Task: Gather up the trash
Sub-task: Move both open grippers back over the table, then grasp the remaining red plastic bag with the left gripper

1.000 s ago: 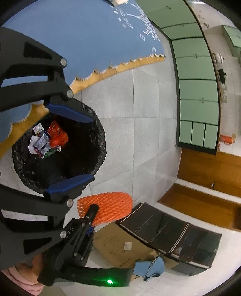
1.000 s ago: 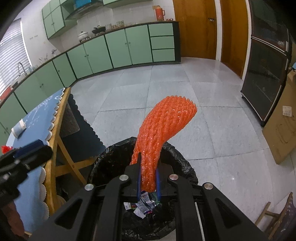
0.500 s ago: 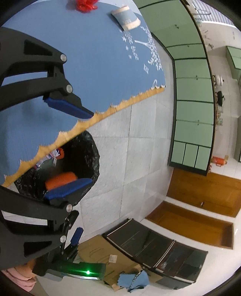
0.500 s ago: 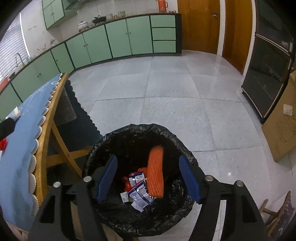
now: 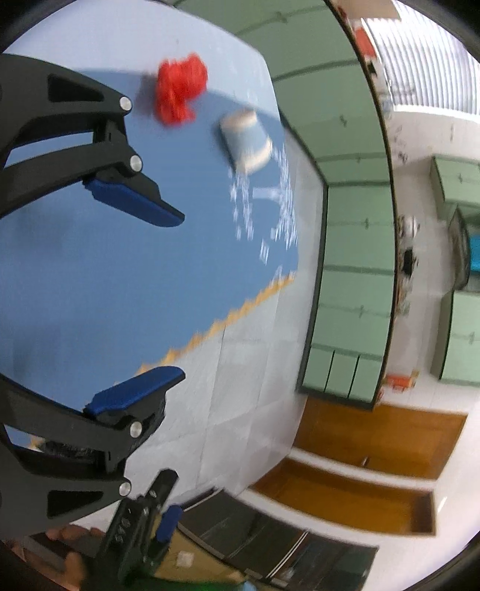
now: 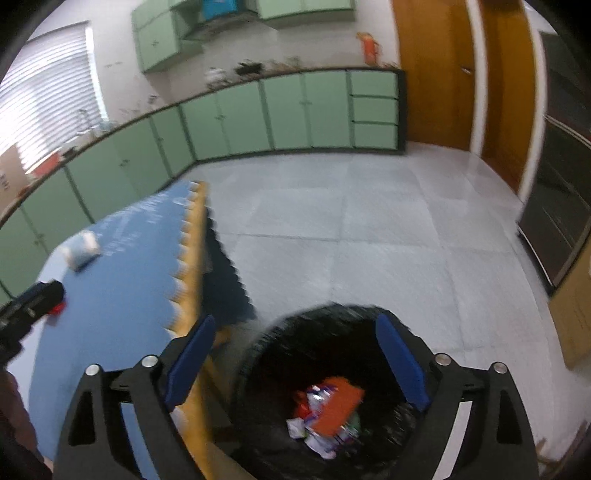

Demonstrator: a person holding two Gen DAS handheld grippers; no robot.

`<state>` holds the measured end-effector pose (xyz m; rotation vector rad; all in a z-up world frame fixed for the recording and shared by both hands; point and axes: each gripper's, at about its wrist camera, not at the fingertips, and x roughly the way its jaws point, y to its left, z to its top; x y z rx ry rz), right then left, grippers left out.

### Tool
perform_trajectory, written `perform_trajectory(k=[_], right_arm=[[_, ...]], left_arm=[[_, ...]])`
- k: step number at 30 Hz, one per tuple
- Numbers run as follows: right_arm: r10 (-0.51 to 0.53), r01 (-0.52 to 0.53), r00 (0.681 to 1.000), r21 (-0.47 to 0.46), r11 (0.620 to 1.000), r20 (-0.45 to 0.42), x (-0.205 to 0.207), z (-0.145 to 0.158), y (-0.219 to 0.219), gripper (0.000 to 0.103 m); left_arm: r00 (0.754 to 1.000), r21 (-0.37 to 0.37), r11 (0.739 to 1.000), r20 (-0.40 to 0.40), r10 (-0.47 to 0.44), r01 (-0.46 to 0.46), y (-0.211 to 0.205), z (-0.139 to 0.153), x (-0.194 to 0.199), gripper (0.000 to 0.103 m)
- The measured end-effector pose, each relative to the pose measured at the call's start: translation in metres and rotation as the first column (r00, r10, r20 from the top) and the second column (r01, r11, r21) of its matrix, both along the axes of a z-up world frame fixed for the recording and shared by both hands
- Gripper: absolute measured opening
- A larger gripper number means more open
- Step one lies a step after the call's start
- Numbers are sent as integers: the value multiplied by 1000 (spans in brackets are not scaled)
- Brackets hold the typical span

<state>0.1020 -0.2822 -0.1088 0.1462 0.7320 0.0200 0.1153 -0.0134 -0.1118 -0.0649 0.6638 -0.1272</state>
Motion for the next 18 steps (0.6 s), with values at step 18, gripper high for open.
perform_trajectory(k=[18], right_arm=[[271, -270, 959, -30, 962, 79, 48, 23, 160, 97]], left_arm=[[938, 44, 937, -26, 347, -345, 153, -4, 1, 85]])
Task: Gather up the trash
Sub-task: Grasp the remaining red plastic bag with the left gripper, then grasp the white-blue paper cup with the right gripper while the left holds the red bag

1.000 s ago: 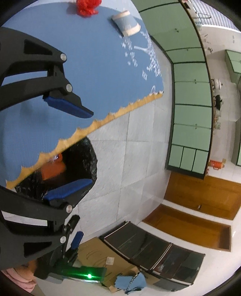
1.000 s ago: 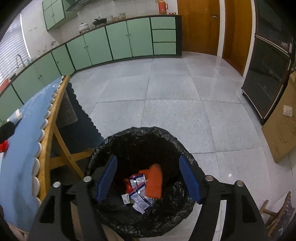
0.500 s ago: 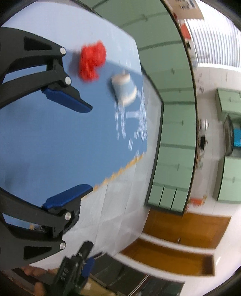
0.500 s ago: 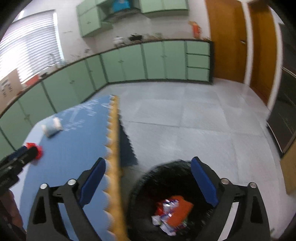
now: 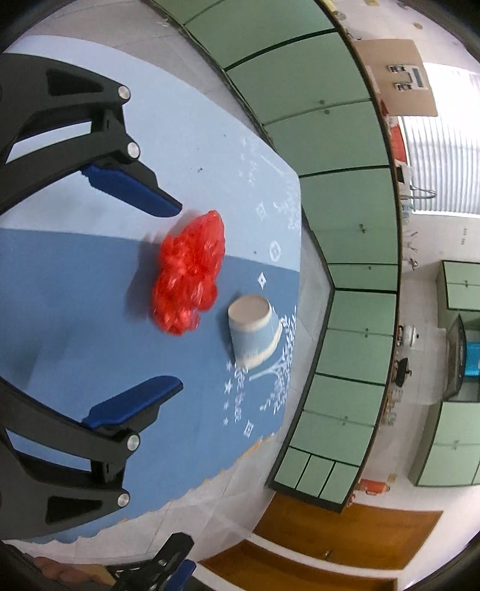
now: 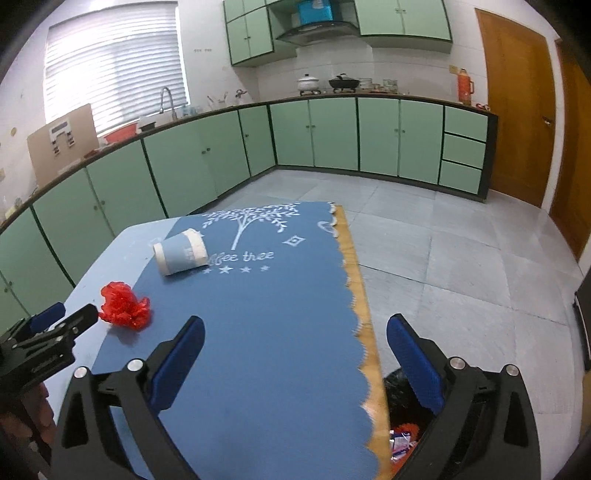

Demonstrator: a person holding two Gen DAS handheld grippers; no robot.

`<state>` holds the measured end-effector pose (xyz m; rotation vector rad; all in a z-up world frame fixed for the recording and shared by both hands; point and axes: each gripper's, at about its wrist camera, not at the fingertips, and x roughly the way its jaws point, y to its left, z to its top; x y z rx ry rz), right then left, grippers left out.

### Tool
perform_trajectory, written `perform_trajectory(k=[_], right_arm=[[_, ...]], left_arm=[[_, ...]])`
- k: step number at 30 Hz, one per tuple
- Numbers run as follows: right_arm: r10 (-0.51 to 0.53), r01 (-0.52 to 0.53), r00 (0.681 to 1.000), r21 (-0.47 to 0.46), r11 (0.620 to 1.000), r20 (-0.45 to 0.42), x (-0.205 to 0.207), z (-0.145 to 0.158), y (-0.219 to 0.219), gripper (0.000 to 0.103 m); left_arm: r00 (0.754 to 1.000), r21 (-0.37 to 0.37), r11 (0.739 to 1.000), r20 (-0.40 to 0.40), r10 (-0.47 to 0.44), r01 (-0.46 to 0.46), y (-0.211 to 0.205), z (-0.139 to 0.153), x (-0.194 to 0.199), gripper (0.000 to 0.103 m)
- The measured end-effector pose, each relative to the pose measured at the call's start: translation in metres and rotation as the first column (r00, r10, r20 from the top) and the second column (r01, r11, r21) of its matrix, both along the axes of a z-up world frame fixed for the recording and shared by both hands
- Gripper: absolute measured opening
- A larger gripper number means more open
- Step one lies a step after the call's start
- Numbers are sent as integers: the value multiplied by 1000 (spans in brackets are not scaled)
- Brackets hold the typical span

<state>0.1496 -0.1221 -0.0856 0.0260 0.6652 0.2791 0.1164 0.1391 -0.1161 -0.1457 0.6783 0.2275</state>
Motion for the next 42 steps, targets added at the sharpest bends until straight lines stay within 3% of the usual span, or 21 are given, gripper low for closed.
perform_trajectory(k=[13, 17, 26, 31, 36, 42], right_arm=[[8, -8, 1000, -44, 999, 1, 30, -8, 30, 97], [20, -20, 1000, -47, 999, -1, 39, -12, 40, 97], [73, -73, 997, -57, 996, -18, 57, -27, 72, 97], [113, -114, 993, -57, 992, -29, 67, -34, 91, 97], [191, -193, 981, -48, 980, -42, 91, -38, 123, 97], [280, -282, 959, -58, 958, -48, 119, -39, 161, 97]], left_arm=[[995, -57, 998, -93, 25, -30, 29, -37, 59, 83], [993, -87, 996, -117, 19, -29, 31, -47, 65, 57], [997, -90, 996, -79, 11, -18, 33, -41, 63, 34], [999, -98, 994, -37, 34, -37, 46, -28, 62, 30], [999, -42, 998, 1, 42, -42, 63, -13, 80, 30], [999, -25, 998, -18, 51, -52, 87, -20, 100, 30]])
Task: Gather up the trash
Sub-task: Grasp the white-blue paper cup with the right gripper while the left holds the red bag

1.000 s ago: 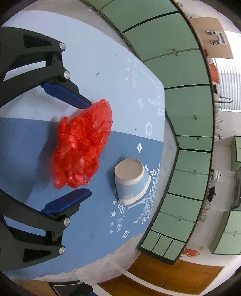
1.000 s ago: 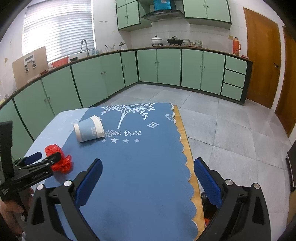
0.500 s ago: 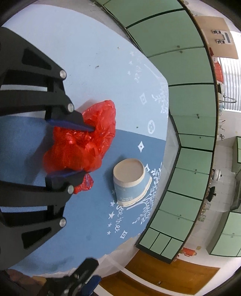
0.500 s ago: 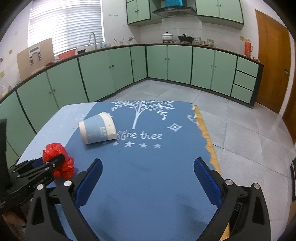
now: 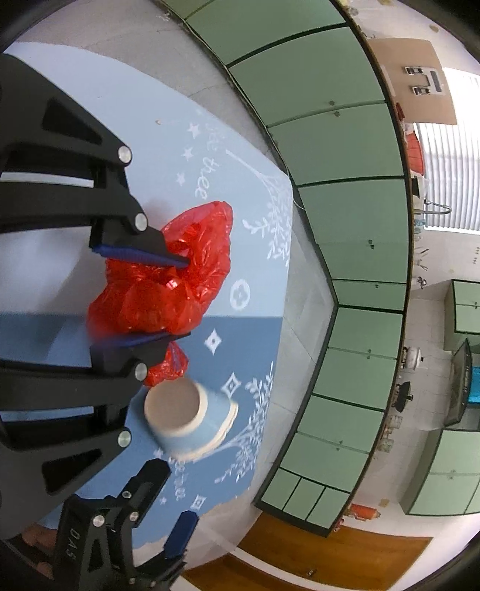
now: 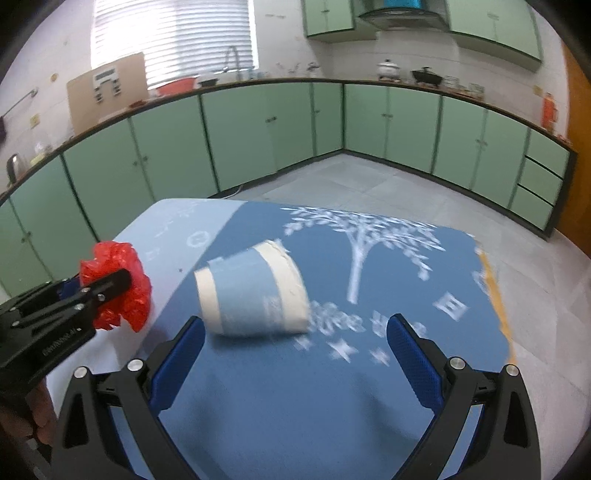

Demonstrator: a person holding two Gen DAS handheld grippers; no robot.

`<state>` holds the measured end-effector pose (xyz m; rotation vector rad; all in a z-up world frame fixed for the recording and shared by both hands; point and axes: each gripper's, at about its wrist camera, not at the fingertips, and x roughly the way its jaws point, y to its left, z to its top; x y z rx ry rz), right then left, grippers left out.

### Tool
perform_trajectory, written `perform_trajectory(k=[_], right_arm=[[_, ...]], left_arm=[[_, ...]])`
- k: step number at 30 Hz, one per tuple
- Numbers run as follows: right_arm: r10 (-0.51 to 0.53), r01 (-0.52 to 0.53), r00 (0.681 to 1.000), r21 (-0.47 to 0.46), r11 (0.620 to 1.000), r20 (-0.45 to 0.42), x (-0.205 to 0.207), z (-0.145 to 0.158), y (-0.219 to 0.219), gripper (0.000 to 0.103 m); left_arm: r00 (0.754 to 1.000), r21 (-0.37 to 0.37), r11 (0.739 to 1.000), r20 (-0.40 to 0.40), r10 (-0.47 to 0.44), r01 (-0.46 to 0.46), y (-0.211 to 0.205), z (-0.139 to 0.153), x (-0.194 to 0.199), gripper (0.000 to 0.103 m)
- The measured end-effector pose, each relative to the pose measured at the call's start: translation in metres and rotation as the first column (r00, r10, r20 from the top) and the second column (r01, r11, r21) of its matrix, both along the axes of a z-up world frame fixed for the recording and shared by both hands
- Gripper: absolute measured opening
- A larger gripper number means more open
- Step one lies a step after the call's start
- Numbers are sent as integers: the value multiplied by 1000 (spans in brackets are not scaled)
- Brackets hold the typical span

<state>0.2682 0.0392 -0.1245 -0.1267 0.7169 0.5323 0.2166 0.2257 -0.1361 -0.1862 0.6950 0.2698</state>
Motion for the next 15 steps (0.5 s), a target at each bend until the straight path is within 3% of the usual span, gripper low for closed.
perform_trajectory(k=[12, 13, 15], right_arm=[[63, -65, 994, -26, 998, -87, 35, -24, 36, 97], [71, -73, 993, -20, 997, -95, 36, -25, 36, 95], [92, -93, 989, -6, 996, -113, 38, -26, 37, 77]], left_arm=[[1000, -29, 999, -22, 13, -13, 17, -15, 3, 30], [1000, -30, 999, -21, 12, -13, 17, -15, 3, 30], [1000, -31, 999, -20, 14, -15, 17, -15, 2, 30]])
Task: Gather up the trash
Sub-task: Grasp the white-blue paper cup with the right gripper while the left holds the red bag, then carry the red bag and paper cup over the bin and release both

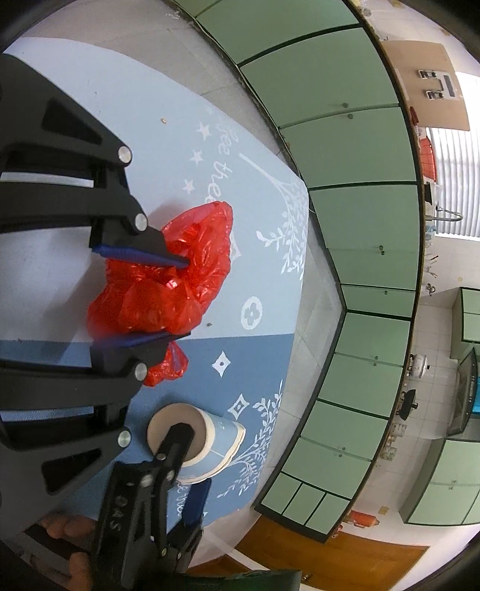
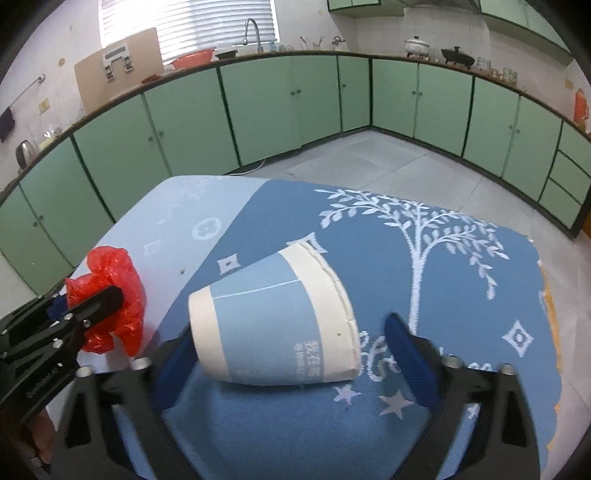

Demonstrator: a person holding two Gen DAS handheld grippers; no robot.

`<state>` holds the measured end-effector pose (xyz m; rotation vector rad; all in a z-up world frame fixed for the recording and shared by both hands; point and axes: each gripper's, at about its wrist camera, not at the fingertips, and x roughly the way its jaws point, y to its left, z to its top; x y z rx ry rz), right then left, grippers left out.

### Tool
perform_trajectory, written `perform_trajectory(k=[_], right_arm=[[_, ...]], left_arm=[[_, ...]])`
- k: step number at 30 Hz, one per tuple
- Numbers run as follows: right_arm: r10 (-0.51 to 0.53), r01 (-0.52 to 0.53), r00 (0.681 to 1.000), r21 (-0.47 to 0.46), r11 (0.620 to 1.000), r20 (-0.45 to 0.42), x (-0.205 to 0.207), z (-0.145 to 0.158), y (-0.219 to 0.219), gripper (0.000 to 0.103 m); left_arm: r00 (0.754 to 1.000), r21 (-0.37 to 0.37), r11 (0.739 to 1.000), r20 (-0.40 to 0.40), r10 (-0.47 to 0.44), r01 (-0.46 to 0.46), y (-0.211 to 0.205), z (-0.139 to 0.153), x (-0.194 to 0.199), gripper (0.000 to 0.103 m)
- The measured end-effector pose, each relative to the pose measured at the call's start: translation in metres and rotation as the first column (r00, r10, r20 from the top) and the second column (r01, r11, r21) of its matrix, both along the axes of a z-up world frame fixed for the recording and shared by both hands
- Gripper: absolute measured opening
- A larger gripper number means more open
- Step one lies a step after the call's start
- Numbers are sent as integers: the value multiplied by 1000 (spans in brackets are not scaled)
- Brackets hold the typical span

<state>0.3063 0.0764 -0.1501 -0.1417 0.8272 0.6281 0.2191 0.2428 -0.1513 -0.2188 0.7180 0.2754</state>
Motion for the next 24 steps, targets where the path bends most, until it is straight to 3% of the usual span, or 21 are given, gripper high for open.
perform_trajectory(k=[12, 24], right_arm=[[-51, 51, 997, 13, 999, 58, -29, 27, -20, 73], [-203, 198, 977, 74, 977, 72, -91, 66, -126, 73]], left_arm=[[1000, -3, 1000, 21, -23, 23, -22, 16, -23, 30], [980, -8, 983, 83, -183, 184, -109, 47, -62, 30]])
